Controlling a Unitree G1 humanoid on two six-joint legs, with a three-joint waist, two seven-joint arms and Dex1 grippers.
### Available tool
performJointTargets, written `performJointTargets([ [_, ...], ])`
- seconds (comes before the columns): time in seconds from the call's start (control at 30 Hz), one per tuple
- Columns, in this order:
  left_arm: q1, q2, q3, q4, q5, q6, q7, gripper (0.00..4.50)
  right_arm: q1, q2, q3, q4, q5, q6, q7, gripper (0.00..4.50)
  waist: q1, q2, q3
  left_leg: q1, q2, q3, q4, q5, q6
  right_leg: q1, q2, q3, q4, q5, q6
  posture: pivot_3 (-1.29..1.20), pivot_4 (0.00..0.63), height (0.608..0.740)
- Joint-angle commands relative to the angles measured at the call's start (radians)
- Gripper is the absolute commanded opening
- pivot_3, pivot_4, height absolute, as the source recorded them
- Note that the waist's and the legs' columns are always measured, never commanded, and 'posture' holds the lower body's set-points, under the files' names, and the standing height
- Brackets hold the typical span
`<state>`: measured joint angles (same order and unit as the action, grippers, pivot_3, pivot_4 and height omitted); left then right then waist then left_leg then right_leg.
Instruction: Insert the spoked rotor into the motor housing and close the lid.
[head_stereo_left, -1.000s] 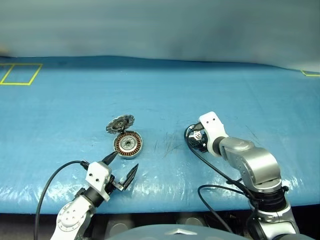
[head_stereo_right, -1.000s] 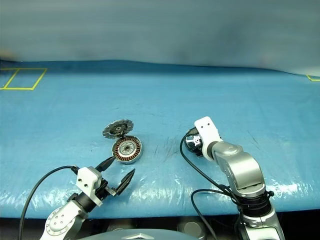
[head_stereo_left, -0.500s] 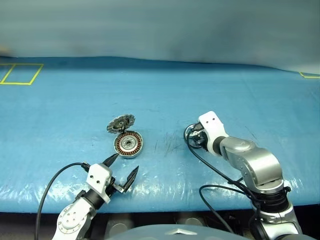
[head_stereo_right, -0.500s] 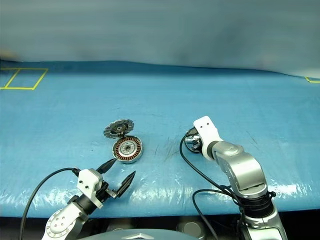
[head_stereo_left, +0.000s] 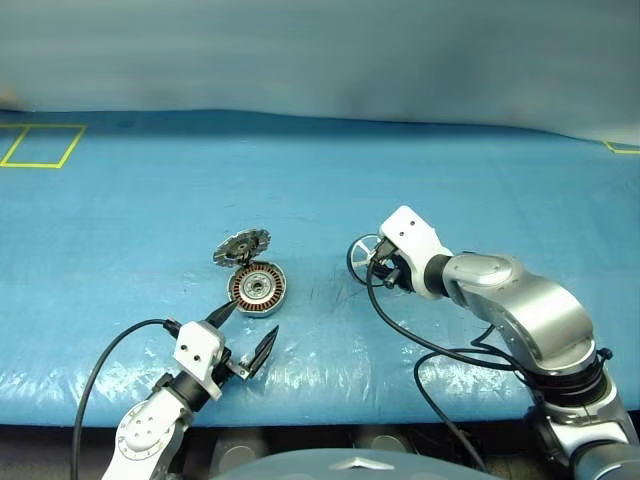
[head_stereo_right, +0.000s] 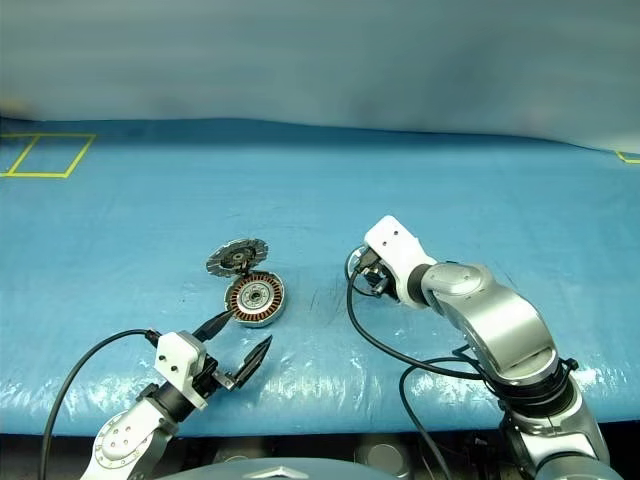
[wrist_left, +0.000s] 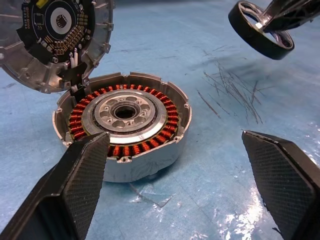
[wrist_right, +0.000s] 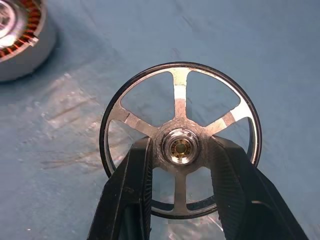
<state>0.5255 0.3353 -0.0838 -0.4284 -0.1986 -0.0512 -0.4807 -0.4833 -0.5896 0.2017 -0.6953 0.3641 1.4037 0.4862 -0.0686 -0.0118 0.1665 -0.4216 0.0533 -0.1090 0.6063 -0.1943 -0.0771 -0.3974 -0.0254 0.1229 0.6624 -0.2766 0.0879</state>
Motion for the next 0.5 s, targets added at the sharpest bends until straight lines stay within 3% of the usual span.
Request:
performJointTargets([
  [0.03,0.011,-0.006,0.009,-0.020,-0.001,-0.032,0.005,4.50,-0.054,0.012,0.024,-0.052,0.058,-0.030,0.045,1.31,0.000,0.000,0.000,0.000,0.000,0.000,0.000,0.000,0.000,0.000,0.000,0.000,0.000,0.000,0.000,0.00,0.150,0.740],
  [0.5,0.064,-0.047,0.014,-0.025,0.023,-0.074,0.054,4.50,-0.191,0.248,0.315,0.123,0.006,-0.178,-0.020,1.31,-0.001,0.001,0.000,-0.001,0.000,0.000,0.000,0.000,0.000,-0.001,0.000,0.000,0.001,0.000,0.000,0.00,0.150,0.740],
])
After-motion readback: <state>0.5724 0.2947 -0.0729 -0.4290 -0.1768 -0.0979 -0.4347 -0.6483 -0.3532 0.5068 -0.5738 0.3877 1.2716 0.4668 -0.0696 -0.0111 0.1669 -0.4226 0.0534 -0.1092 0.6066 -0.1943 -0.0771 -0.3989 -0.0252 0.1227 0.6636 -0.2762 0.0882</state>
